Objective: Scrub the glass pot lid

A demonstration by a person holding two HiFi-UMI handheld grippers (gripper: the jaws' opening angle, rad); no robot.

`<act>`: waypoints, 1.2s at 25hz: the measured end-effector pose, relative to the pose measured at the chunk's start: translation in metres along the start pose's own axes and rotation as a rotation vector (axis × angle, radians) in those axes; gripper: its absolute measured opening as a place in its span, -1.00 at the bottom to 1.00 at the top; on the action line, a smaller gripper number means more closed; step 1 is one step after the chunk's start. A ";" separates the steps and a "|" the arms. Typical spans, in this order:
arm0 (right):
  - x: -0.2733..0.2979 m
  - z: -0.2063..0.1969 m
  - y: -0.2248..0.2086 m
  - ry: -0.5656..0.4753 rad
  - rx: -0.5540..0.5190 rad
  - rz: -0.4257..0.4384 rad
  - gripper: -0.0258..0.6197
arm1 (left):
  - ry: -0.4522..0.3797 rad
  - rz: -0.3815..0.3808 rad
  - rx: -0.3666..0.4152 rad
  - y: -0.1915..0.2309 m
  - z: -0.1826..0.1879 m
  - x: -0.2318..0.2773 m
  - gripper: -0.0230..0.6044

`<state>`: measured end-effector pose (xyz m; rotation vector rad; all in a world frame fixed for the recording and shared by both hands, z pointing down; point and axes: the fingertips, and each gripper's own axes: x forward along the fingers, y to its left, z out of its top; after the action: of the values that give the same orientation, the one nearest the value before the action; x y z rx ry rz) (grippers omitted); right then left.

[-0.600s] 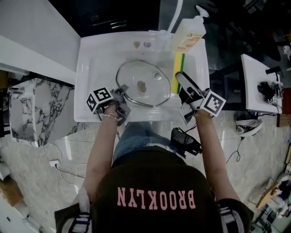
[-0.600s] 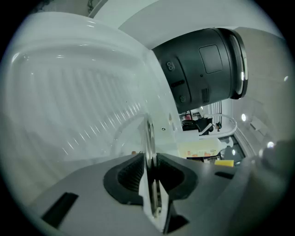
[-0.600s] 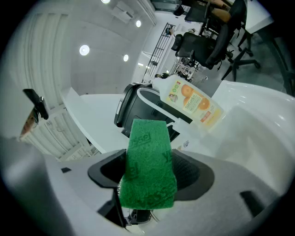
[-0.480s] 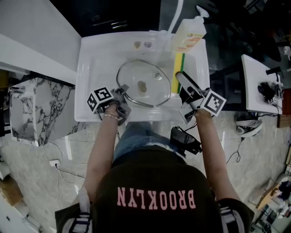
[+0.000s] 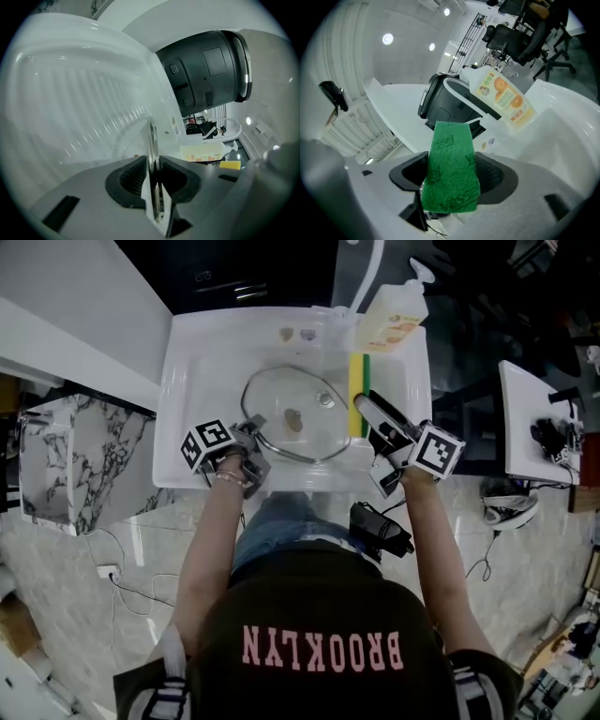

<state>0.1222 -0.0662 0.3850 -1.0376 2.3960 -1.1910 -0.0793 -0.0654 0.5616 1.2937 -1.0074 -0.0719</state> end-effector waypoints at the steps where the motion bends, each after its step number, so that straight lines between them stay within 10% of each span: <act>1: 0.003 -0.002 0.003 0.022 -0.009 0.007 0.01 | -0.003 0.003 -0.001 0.000 0.000 0.000 -0.71; 30: 0.160 -0.135 -0.044 0.648 -0.301 -0.107 0.01 | 0.043 0.015 -0.015 0.000 -0.009 0.007 -0.71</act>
<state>-0.0397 -0.1179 0.5154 -0.9774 3.1300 -1.3976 -0.0689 -0.0624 0.5665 1.2690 -0.9778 -0.0405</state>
